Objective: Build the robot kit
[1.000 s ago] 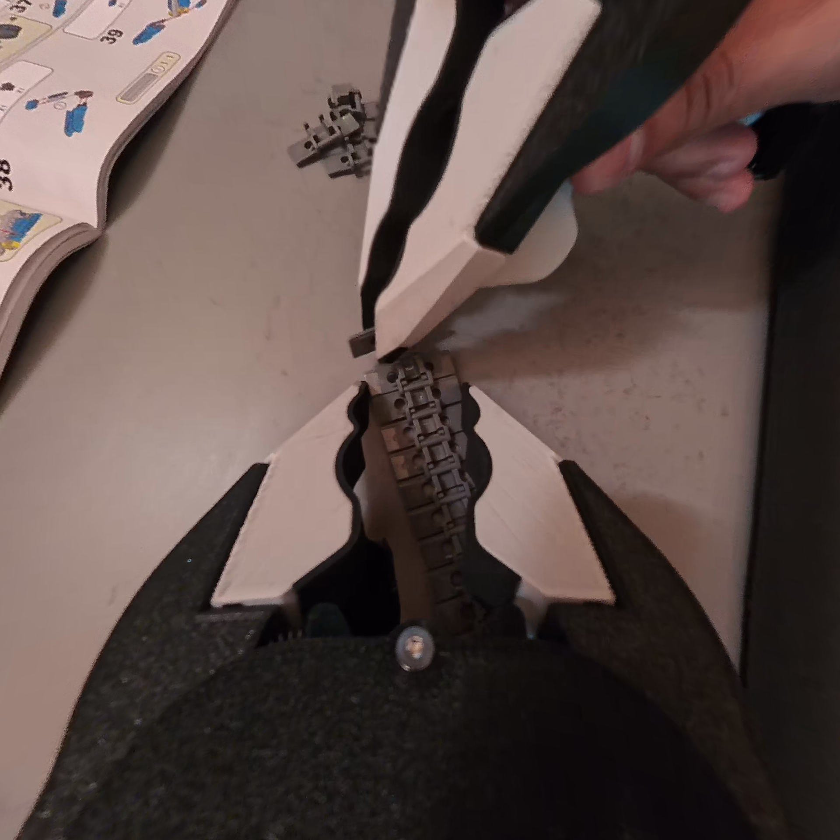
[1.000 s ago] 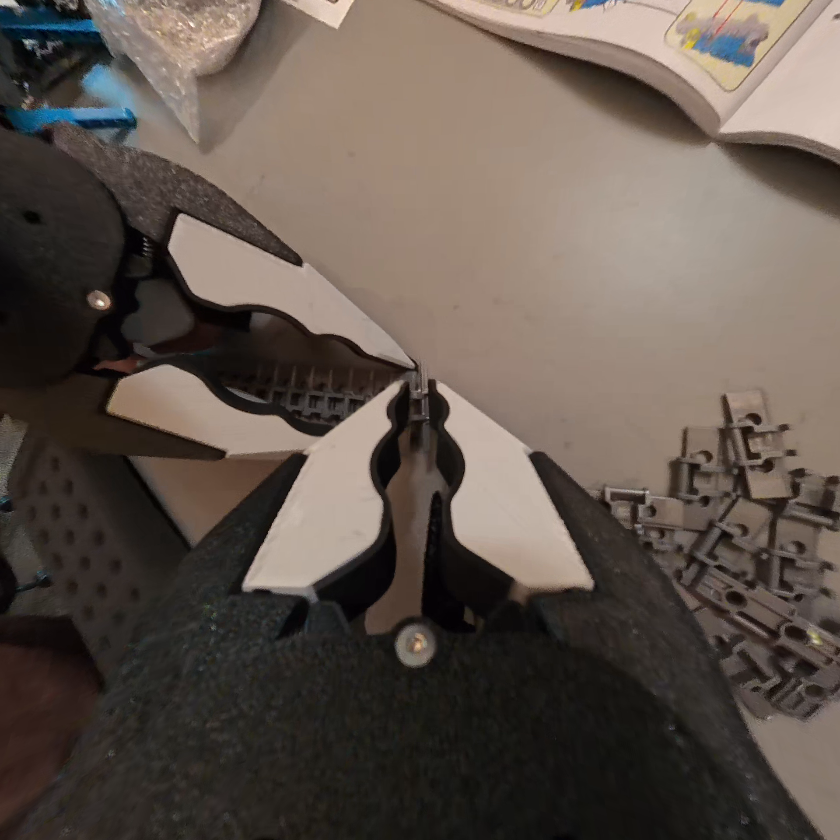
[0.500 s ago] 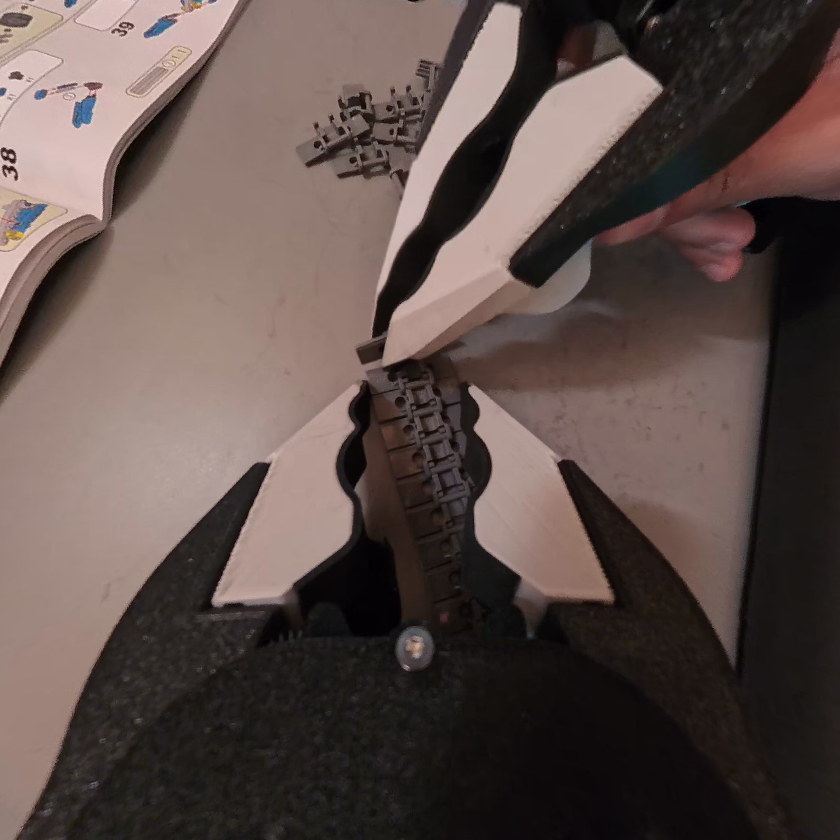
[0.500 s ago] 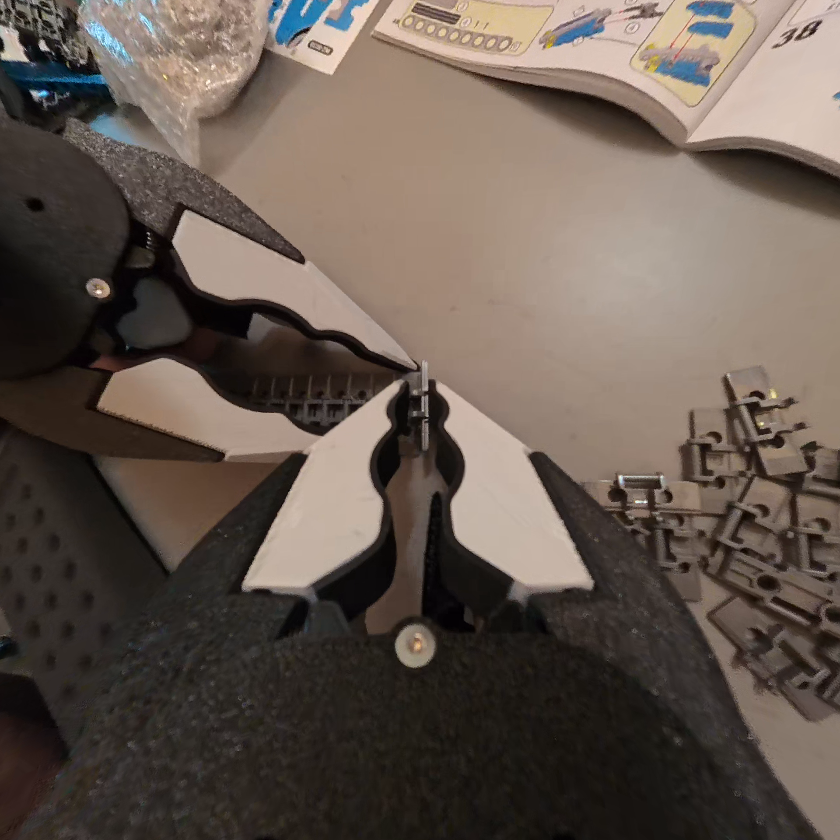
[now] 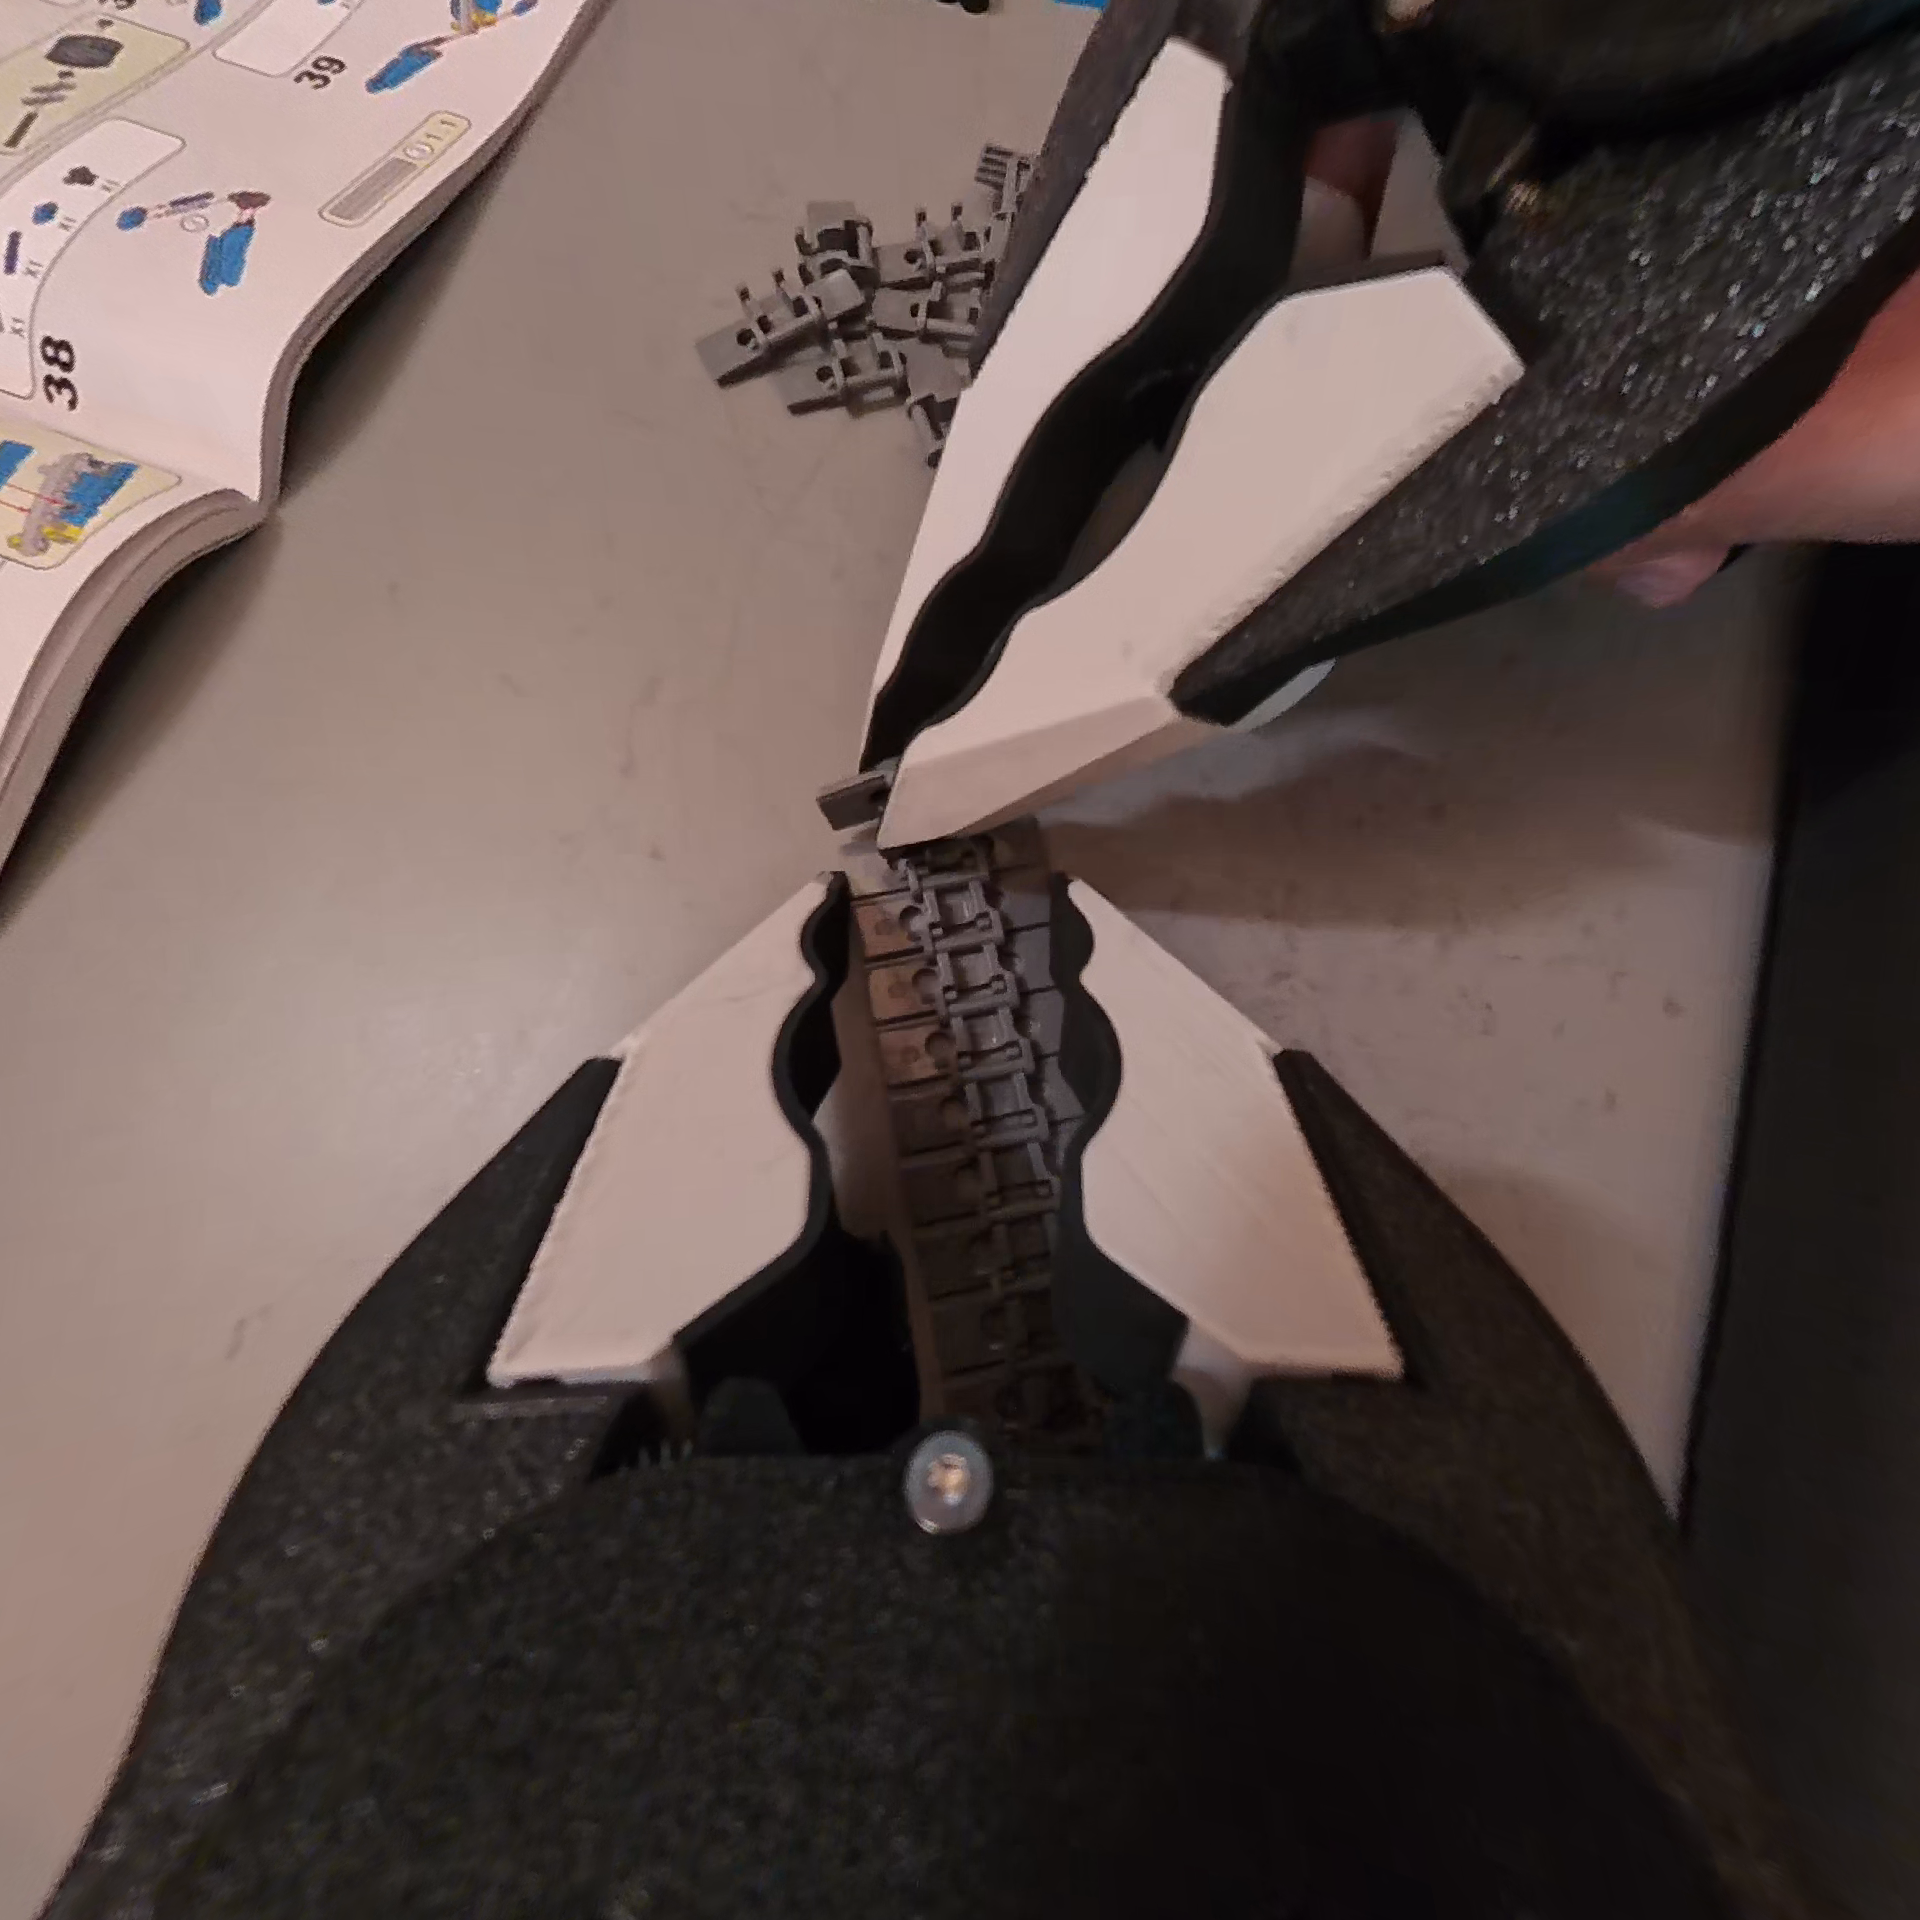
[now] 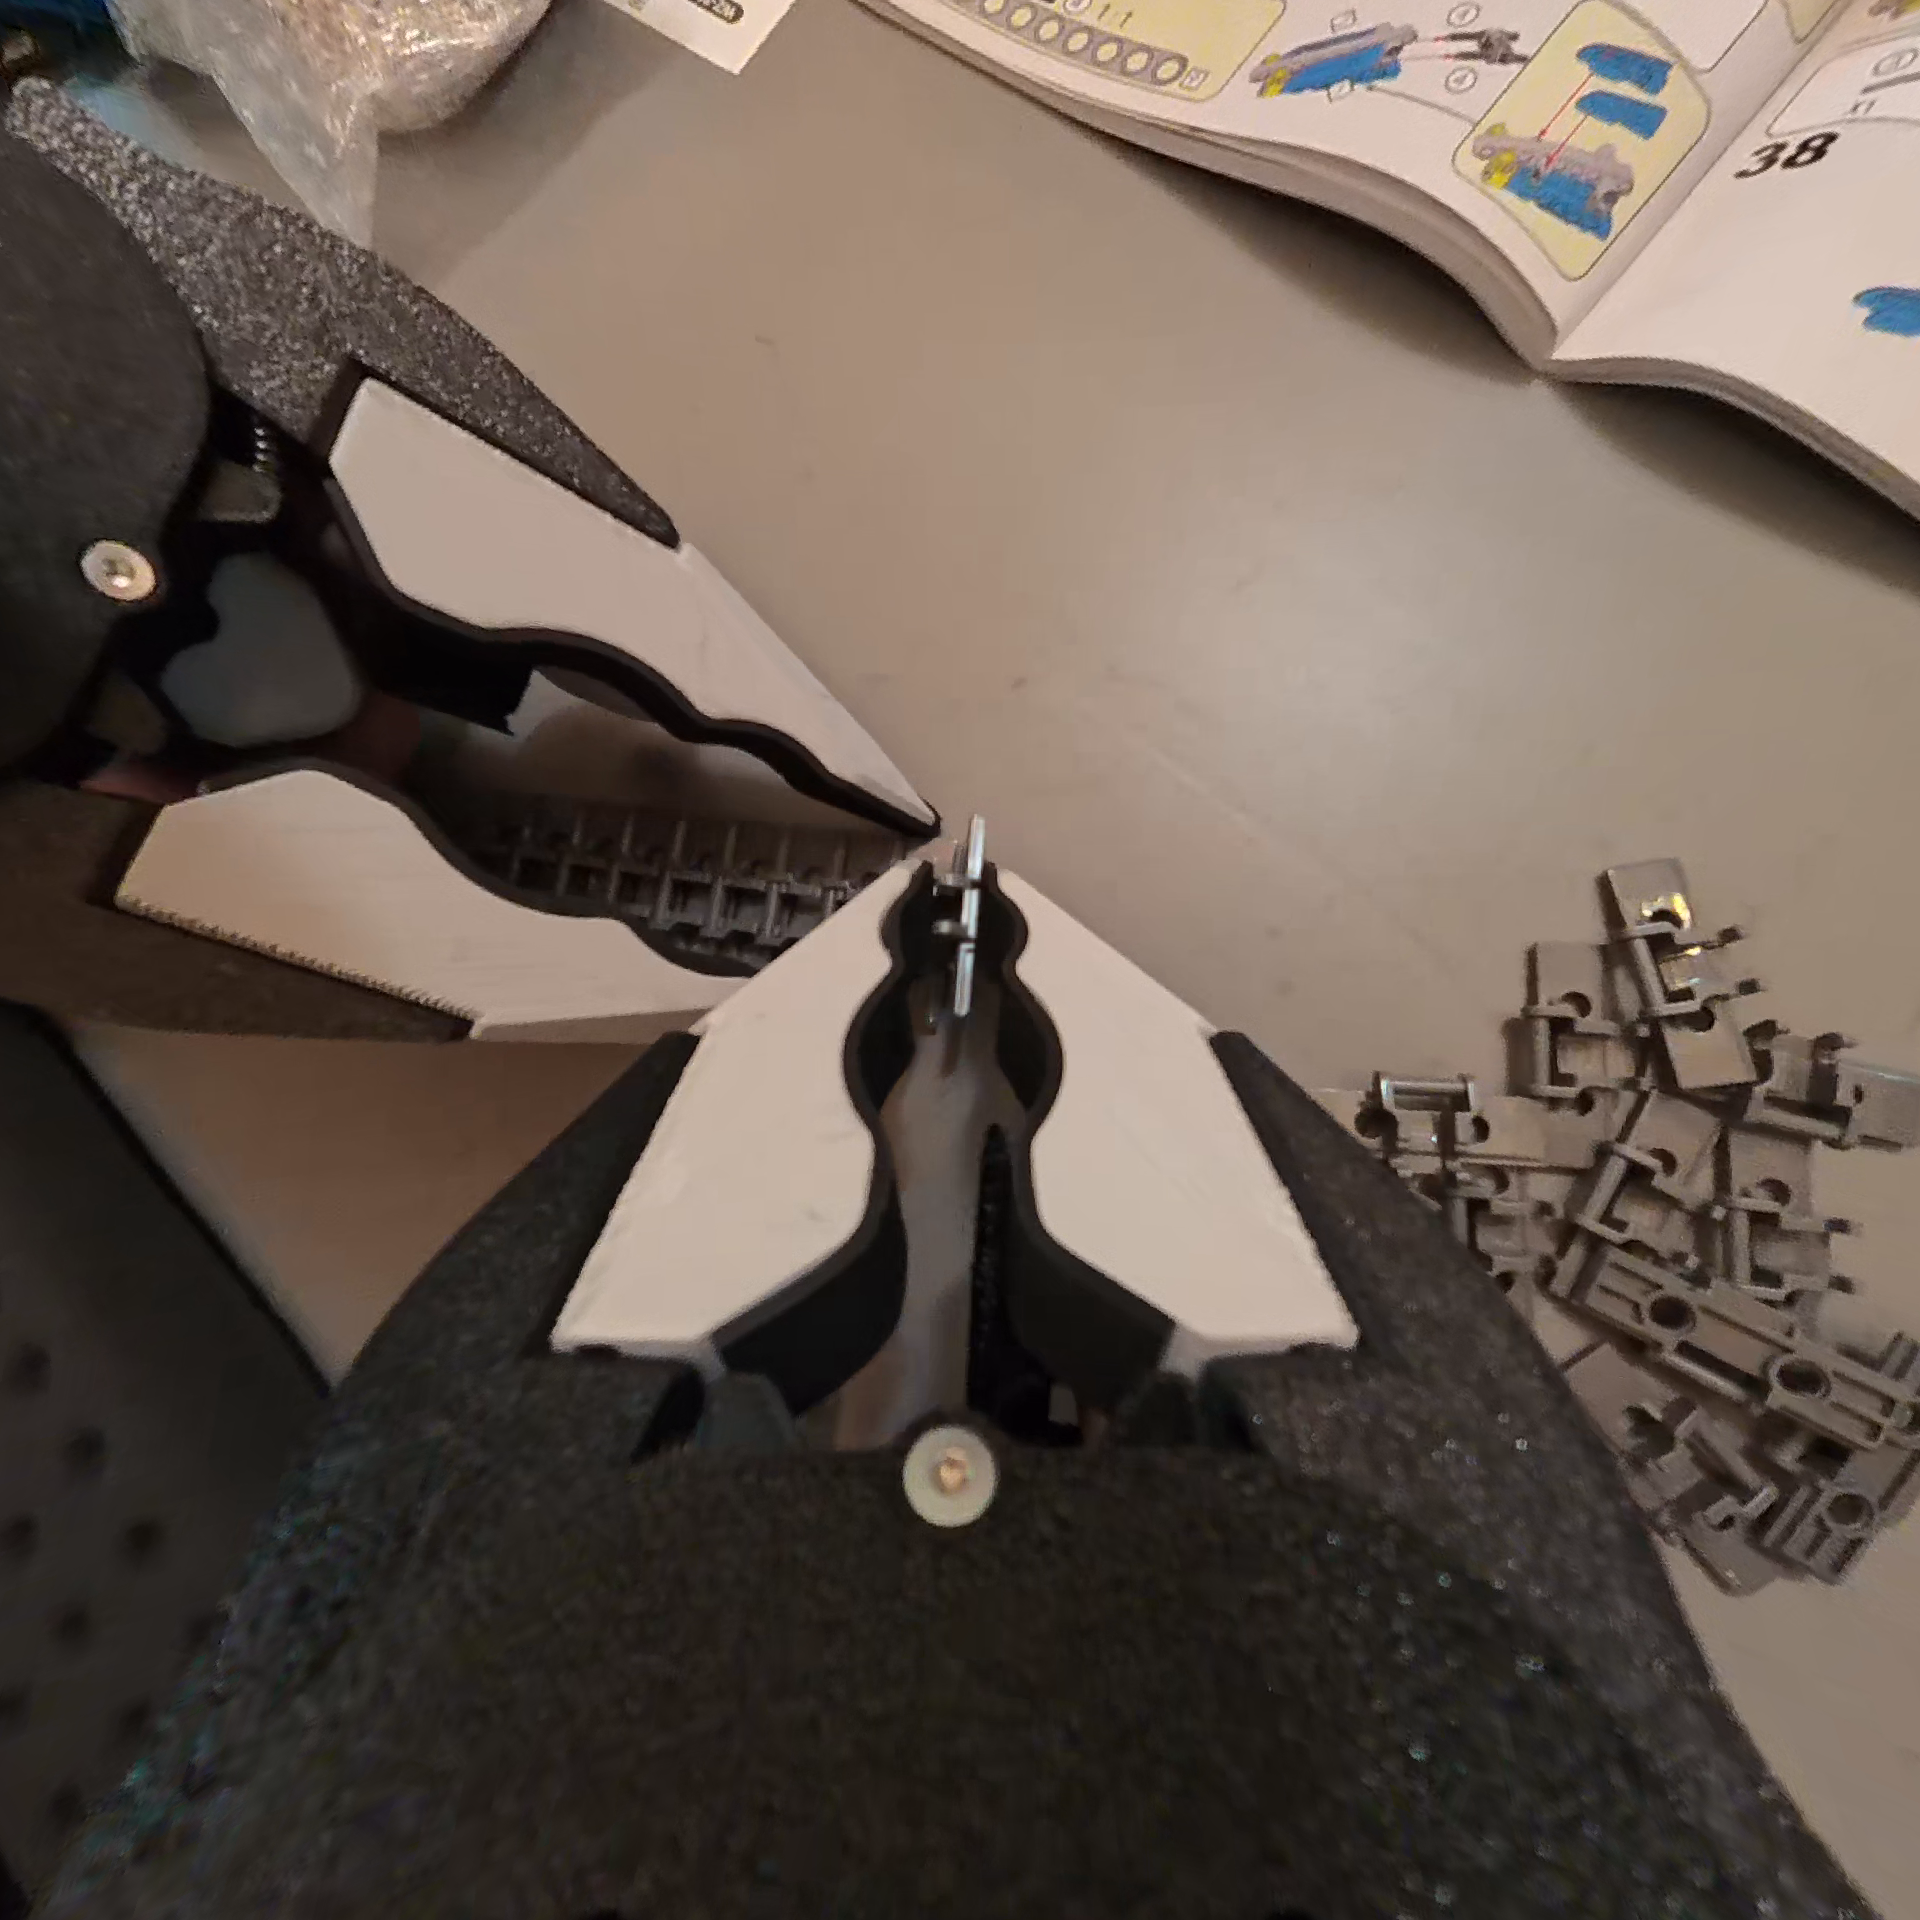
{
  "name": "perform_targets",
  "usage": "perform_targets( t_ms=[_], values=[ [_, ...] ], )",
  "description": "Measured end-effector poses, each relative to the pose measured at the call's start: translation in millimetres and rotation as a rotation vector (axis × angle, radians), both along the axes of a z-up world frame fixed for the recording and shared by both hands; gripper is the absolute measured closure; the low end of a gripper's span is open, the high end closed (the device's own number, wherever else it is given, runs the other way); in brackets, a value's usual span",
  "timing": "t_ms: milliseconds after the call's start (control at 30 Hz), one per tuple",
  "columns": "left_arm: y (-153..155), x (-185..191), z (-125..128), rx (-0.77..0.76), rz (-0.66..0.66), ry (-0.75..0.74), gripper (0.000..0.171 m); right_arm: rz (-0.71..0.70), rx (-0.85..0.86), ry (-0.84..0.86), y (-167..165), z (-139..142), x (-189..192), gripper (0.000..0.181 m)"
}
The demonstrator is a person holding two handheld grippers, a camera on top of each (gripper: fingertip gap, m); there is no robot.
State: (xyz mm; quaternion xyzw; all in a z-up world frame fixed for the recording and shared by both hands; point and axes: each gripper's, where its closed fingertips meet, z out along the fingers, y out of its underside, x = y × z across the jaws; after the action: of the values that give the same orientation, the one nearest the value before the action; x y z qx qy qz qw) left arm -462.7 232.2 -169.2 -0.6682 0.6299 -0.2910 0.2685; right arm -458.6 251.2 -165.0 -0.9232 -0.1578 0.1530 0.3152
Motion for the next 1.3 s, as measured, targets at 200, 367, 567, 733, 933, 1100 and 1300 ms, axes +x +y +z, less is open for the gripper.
perform_targets(
  t_ms=[200,367,567,733,933,1100,1300],
  values=[
    [0,1,0,-0.024,0.022,-0.005,0.133,-0.031,-0.020,0.067,-1,-3,0,0.172],
    [2,2,2,-0.107,0.071,-0.024,0.144,-0.050,-0.013,0.102,-5,-3,-2,0.172],
    [0,3,1,-0.051,0.039,-0.018,0.143,-0.031,-0.018,0.193,-5,-2,-4,0.172],
    [0,3,1,-0.070,0.042,-0.020,0.143,-0.022,-0.002,0.156,-2,-1,2,0.157],
    [0,3,1,-0.071,0.043,-0.020,0.143,-0.004,0.066,0.208,-5,17,11,0.166],
    [0,3,1,-0.070,0.043,-0.020,0.143,0.017,0.048,0.234,-9,15,9,0.177],
    [0,3,1,-0.073,0.043,-0.021,0.143,0.060,0.090,0.173,-11,18,3,0.180]
  ],
)
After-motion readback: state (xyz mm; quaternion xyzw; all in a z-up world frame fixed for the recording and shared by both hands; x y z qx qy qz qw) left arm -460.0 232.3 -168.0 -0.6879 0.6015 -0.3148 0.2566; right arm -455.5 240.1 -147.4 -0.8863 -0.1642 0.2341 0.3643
